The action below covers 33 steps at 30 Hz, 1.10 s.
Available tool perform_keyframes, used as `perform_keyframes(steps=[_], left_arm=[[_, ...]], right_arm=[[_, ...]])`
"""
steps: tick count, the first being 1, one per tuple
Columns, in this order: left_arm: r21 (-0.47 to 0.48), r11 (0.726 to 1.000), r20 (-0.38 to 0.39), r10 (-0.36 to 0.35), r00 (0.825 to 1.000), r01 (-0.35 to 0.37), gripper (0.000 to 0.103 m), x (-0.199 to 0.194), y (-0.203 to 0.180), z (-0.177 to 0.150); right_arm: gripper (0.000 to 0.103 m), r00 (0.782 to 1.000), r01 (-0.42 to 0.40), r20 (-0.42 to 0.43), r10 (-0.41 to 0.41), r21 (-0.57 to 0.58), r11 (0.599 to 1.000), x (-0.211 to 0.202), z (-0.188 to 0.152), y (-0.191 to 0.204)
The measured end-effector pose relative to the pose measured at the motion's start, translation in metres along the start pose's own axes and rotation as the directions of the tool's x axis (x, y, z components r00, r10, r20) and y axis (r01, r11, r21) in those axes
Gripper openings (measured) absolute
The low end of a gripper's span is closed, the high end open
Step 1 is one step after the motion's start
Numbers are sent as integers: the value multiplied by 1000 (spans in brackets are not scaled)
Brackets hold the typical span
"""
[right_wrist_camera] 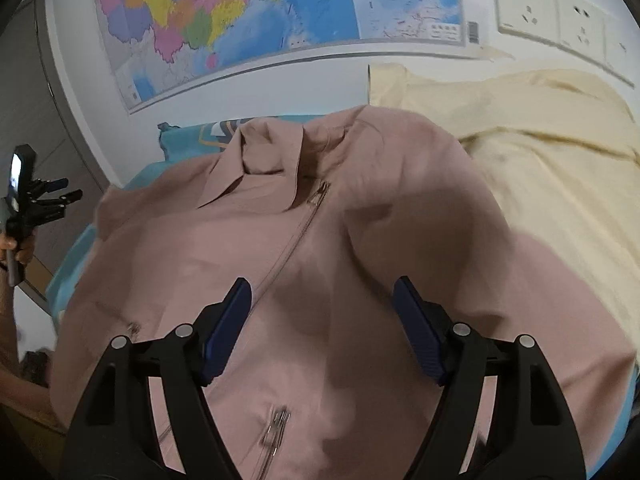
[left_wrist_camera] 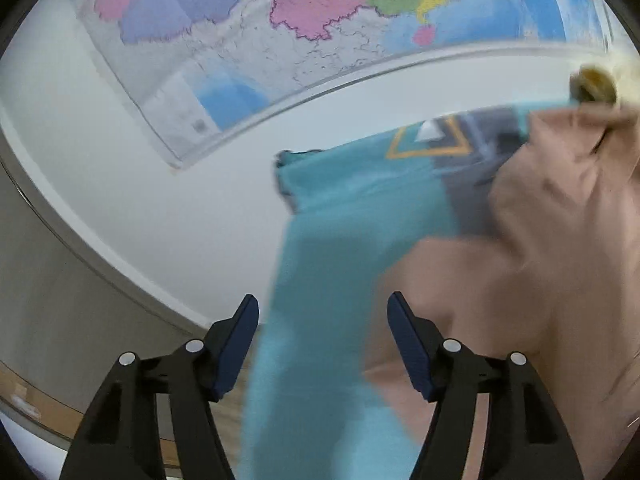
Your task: Fold large clothes
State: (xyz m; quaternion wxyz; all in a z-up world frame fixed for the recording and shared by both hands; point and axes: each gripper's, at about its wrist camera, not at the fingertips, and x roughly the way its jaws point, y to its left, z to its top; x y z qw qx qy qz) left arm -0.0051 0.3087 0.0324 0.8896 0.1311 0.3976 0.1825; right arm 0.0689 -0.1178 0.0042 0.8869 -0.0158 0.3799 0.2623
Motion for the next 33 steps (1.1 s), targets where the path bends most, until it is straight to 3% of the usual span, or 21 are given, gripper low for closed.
perform_keyframes(steps=[3,4,6,7,10,13,16,17,18,19,20,21,22,23,25,27,30,31,32,33], left_arm=[[-106,984,126,-128,984,142,68,-22,-2,14],[-113,974,168,-179,969,199,73,-28,-5,18],[-66,935,215,-326,920,347,77,-35,-26,31],[-30,926,213,-363,907,377,77,-33,-43,39],[76,910,162,-416,895,409,77,-13,-101,60],[78,876,51,-479,876,475,77,29,-146,82],[86,889,-4,-450,893,449,77,68,-181,105],[64,887,-34,-457,889,458,77,84,-191,114],[37,882,-55,-468,882,471,77,95,-196,120],[12,876,-70,-480,875,482,76,105,-200,125],[-4,877,-76,-480,874,481,62,114,-205,131],[-6,880,-74,-475,877,476,49,118,-206,133],[-12,877,-77,-480,874,480,22,121,-209,137],[-44,866,-85,-500,862,498,14,124,-210,142],[-91,851,-47,-523,851,518,11,122,-201,153],[-113,847,-3,-522,853,519,10,116,-196,159],[-105,857,-4,-507,862,504,14,118,-199,156],[-75,872,-11,-486,874,483,20,118,-203,149],[-58,879,-17,-476,879,474,36,117,-203,145],[-49,877,-8,-479,878,478,42,115,-201,139]], right_arm=[[73,1000,5,-7,-6,-15,1000,16,19,2],[73,1000,7,-6,-7,-21,1000,20,25,3],[72,1000,10,2,-10,-36,999,30,40,6],[72,1000,3,2,-3,-36,999,37,48,7],[72,999,36,22,-35,-76,996,52,70,15],[72,999,34,-10,-36,-132,991,70,88,25],[63,998,22,-56,-30,-138,990,92,100,27],[47,997,25,-74,-35,-129,991,100,103,25],[25,996,28,-84,-39,-126,992,105,105,23],[15,995,27,-95,-39,-129,991,111,109,21],[10,994,43,-94,-55,-129,991,115,112,18],[9,995,57,-76,-67,-128,990,116,118,13],[8,997,56,-51,-63,-116,992,114,126,9],[8,999,46,-19,-48,-89,995,110,137,3],[7,998,54,28,-52,-65,996,104,154,-4],[7,999,29,37,-29,-15,999,109,168,-15],[10,996,54,-70,-53,10,998,135,169,-22],[13,995,52,-86,-51,16,999,137,167,-23],[22,994,57,-90,-54,26,998,133,165,-25],[26,997,42,-70,-40,30,999,125,163,-24]])
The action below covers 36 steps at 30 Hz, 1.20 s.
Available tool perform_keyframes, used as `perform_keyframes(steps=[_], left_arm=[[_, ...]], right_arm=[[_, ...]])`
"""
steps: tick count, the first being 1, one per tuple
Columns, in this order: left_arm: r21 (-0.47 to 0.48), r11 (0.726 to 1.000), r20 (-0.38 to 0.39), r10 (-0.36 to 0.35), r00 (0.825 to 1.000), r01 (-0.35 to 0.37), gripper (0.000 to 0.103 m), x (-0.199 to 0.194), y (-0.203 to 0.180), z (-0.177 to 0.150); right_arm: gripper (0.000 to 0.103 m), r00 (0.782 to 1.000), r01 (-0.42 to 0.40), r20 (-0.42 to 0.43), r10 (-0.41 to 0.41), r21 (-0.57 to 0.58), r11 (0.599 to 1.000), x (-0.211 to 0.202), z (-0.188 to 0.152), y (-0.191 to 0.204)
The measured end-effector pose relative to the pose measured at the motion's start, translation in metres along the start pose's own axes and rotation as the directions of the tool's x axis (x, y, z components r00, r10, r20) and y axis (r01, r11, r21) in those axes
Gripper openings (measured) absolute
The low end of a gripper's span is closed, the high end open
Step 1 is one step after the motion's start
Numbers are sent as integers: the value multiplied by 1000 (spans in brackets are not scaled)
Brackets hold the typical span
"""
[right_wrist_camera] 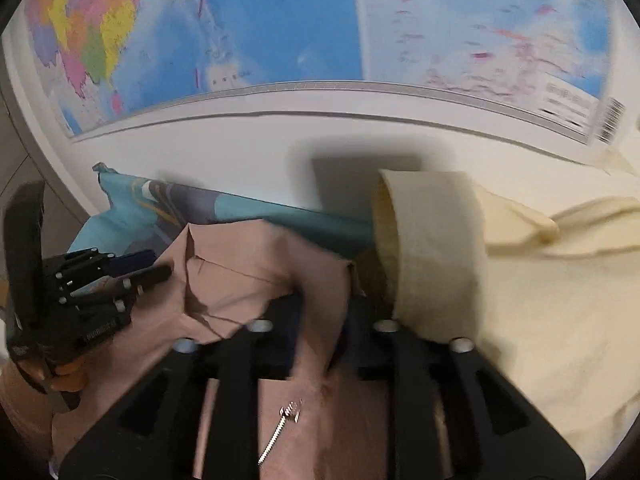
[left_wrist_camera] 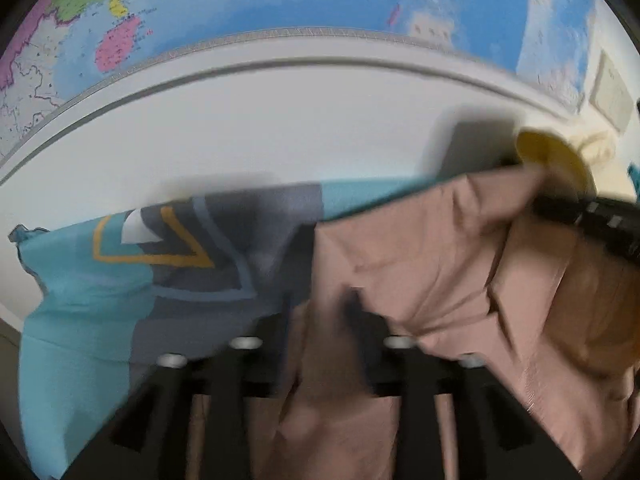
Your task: Fold large clothes
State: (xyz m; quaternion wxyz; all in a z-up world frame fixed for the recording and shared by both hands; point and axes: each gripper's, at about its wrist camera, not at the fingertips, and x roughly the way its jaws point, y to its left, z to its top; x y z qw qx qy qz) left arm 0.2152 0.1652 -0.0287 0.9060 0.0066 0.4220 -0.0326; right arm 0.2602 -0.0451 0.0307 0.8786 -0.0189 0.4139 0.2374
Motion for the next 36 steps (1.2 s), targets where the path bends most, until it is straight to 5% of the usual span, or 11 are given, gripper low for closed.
perform_keyframes(steps=[1,3,6,11,13,14,20,22,27,30,36], left_arm=[[3,1000,8,-8,1000,8,52,-5,3,-6],[-4,999,15,-41,999,41,58,-21,12,-17],[22,999,73,-35,997,33,71,-54,21,-37],[56,998,112,-41,993,35,78,-88,22,-66],[70,998,114,-7,993,-1,78,-91,20,-73],[79,997,114,7,993,-16,78,-94,18,-80],[-7,1000,99,5,995,-4,78,-108,51,-101],[-25,1000,94,1,996,1,78,-111,56,-106],[6,1000,110,-22,994,22,78,-122,44,-115],[40,998,135,-55,989,50,79,-133,30,-119],[116,986,164,-137,977,119,85,-145,-3,-128]], right_arm=[[32,999,-22,25,22,1,1000,-10,-2,-1],[64,995,-28,96,28,-6,1000,-43,-10,1],[74,989,14,151,-1,-89,996,-89,-37,6],[76,984,174,80,-158,-249,953,-105,-93,8],[52,969,246,47,-243,-296,923,-91,-106,9],[4,964,262,33,-265,-306,915,-86,-107,7],[3,984,162,78,-160,-17,987,-111,-87,-56],[14,981,179,70,-180,21,984,-111,-93,-64],[69,972,148,168,-166,116,982,-165,-121,-76],[77,970,155,170,-172,106,982,-200,-152,-75],[90,977,214,-22,-213,110,971,-228,-251,-69]])
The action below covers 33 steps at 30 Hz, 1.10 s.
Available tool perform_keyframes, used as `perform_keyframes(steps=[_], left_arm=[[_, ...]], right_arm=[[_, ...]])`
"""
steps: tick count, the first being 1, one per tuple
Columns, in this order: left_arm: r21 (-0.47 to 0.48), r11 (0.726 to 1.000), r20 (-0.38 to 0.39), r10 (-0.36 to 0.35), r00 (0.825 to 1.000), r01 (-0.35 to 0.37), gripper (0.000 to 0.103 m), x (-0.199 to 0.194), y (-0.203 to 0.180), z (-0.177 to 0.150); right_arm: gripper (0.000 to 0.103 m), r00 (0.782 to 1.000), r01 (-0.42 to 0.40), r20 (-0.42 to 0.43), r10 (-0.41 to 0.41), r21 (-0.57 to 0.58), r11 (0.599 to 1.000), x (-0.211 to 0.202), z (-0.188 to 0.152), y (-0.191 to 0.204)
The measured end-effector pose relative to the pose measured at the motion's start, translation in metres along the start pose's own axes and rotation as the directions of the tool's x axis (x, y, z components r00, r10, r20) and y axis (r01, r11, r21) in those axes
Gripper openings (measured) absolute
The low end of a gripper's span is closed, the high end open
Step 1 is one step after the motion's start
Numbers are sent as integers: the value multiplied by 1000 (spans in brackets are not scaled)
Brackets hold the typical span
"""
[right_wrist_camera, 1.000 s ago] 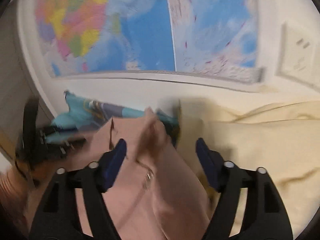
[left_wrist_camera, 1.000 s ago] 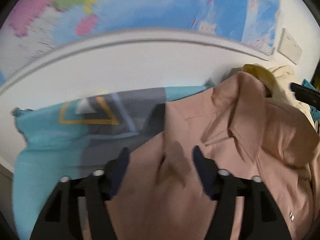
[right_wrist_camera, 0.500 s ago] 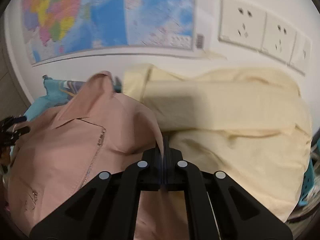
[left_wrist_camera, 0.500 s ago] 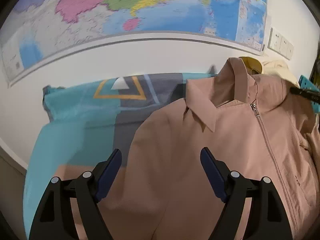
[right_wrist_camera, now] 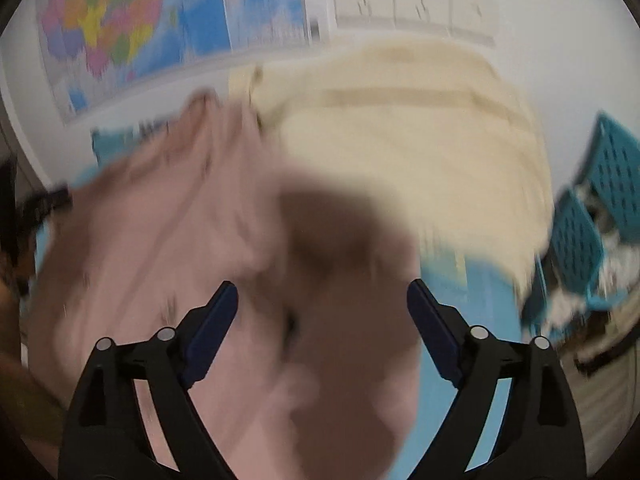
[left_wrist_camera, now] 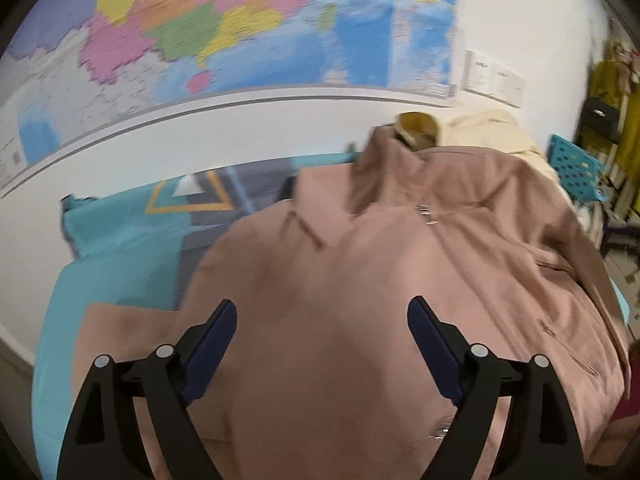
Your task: Fold large clothes
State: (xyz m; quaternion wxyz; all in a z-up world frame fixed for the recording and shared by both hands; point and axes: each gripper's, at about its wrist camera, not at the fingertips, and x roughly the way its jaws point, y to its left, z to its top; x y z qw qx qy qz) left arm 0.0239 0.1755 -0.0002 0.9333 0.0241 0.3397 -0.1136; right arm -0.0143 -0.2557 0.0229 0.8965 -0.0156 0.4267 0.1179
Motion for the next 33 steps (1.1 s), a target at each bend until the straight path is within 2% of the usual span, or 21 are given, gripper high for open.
perform_keyframes(steps=[4,5,6,8,11,13,14,16,18,20,21,23,24,25,26,28,29,31,32,33], left_arm=[[41,998,-13,-55,998,55,85,7,-26,-1],[46,997,-16,-67,998,68,85,9,-31,-1],[54,995,-22,-78,997,80,85,11,-37,-1],[73,993,-31,-93,995,95,85,13,-49,-1],[98,987,-41,-124,991,128,85,11,-61,-3],[114,985,-40,-130,991,133,85,8,-67,-4],[119,983,-36,-137,990,140,85,5,-68,-4],[104,979,-33,-173,984,176,85,-1,-66,-2],[90,977,-20,-193,981,194,85,-6,-63,2],[88,978,14,-194,981,192,85,-16,-60,8],[85,977,33,-199,979,195,85,-22,-57,11],[70,974,73,-220,973,215,85,-35,-50,15],[61,974,88,-224,971,219,85,-40,-46,17],[49,973,107,-228,968,224,86,-47,-40,18],[42,972,116,-234,965,231,86,-51,-36,18],[17,970,126,-244,962,244,87,-59,-27,15],[9,970,124,-243,962,244,87,-60,-24,13],[-7,969,107,-244,964,246,87,-61,-18,6],[-16,970,89,-239,967,242,87,-60,-15,2],[-21,972,75,-233,970,236,87,-58,-14,-2]], right_arm=[[91,993,-2,-119,8,46,999,9,-55,-1],[85,992,0,-128,8,67,998,12,-66,-3],[54,992,-4,-124,14,77,997,12,-70,-4],[10,992,-42,-117,56,114,993,10,-73,-10],[4,993,-106,-38,113,143,984,-12,-68,-19],[4,984,-179,10,180,177,968,-27,-60,-23],[4,971,-241,53,235,185,953,-40,-53,-23],[4,947,-310,134,291,154,938,-67,-33,-17],[4,900,-403,222,376,90,911,-101,-7,-2],[4,859,-462,258,442,20,886,-120,13,15],[4,826,-507,268,497,-36,861,-128,27,34],[4,791,-553,253,557,-92,828,-127,43,60],[4,761,-596,232,605,-117,794,-119,53,77],[4,743,-624,204,638,-134,770,-111,59,90],[4,729,-646,172,663,-148,749,-99,65,105],[6,680,-714,84,728,-148,684,-61,75,139],[7,667,-735,42,744,-131,666,-40,78,155],[14,664,-745,-31,747,-109,658,-7,79,175],[31,670,-742,-87,737,-92,664,13,80,186],[47,685,-728,-105,721,-104,677,21,77,191]])
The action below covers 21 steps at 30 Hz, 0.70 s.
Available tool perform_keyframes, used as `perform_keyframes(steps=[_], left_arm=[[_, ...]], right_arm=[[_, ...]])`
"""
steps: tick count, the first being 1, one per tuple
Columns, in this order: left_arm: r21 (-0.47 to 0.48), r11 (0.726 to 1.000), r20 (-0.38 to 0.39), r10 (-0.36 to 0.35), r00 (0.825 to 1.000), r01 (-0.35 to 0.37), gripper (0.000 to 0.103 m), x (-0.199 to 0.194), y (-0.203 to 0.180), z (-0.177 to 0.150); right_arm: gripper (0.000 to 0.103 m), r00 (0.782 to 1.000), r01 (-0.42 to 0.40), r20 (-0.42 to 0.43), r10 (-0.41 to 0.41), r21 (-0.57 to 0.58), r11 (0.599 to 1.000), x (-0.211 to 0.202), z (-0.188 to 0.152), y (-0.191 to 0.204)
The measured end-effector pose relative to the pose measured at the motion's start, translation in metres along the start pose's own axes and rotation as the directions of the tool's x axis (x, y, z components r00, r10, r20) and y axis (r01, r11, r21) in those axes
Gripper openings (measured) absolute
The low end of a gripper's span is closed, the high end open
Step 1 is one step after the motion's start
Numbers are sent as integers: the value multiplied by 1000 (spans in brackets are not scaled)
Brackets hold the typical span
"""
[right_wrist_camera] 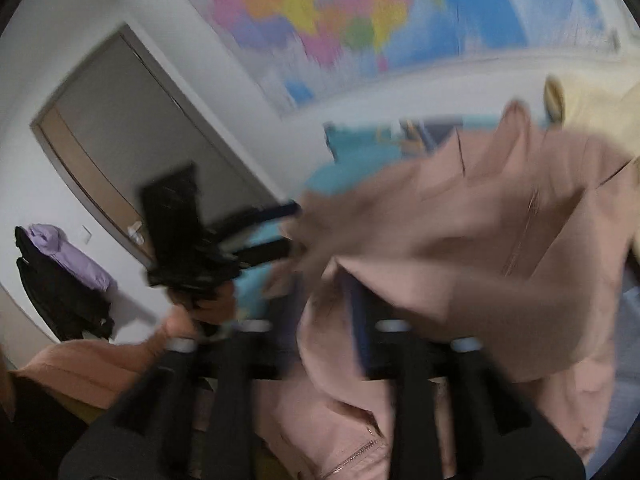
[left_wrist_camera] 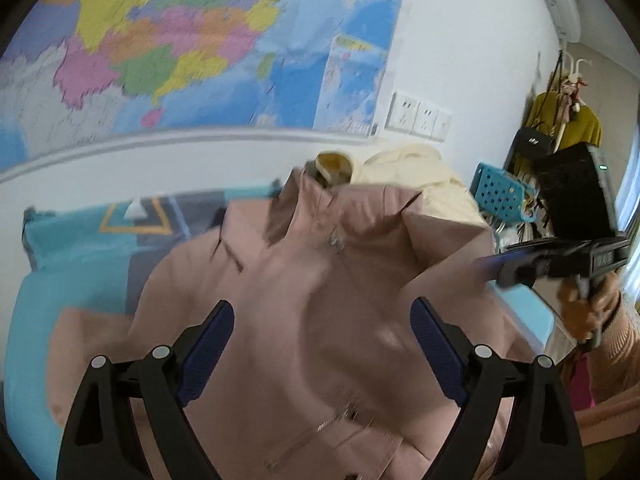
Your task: Fold large clothes
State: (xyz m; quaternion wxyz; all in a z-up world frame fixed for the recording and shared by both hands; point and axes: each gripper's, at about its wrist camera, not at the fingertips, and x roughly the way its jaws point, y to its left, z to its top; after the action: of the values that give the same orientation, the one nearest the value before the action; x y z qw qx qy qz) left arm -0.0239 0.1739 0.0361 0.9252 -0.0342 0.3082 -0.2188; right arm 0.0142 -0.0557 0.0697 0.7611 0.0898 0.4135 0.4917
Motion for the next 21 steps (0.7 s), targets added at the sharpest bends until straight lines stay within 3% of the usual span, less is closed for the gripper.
perform_keyframes(steps=[2,4,5,7,8,11,15,16,18,19,20,21], left_arm=[[-4,1000,-31,7,1000,-7,87,2,2,-9],[-9,1000,-64,-7,998,6,87,6,3,-17],[-15,999,-84,-29,996,28,87,11,2,-21],[-18,998,-131,-68,989,66,87,22,-3,-29],[-16,997,-145,-80,986,79,87,27,-6,-30],[-29,990,-224,-141,964,138,92,55,-19,-36],[-28,992,-334,-126,934,124,92,92,-29,-45],[-28,993,-354,-121,927,119,87,98,-30,-47],[-36,991,-395,-130,909,126,62,111,-30,-51],[-42,991,-407,-133,904,127,45,115,-29,-52],[-39,992,-403,-126,906,120,30,115,-27,-51],[-39,992,-401,-125,908,120,22,114,-25,-49]], right_arm=[[48,998,61,-2,-61,-37,997,2,1,-5],[49,998,43,40,-43,12,999,-19,2,-22],[50,994,69,78,-71,24,997,-34,3,-30],[53,970,194,141,-197,33,980,-58,1,-46],[57,943,284,162,-290,59,957,-70,0,-62],[57,915,363,123,-383,157,918,-74,-5,-108],[63,913,394,19,-409,224,891,-47,-17,-154],[65,911,401,0,-413,242,884,-39,-20,-162],[71,904,413,-4,-427,255,874,-29,-22,-175],[72,904,410,9,-428,272,871,-27,-24,-182],[69,912,387,17,-410,293,874,-27,-24,-188],[47,934,319,51,-355,331,888,-27,-26,-196]])
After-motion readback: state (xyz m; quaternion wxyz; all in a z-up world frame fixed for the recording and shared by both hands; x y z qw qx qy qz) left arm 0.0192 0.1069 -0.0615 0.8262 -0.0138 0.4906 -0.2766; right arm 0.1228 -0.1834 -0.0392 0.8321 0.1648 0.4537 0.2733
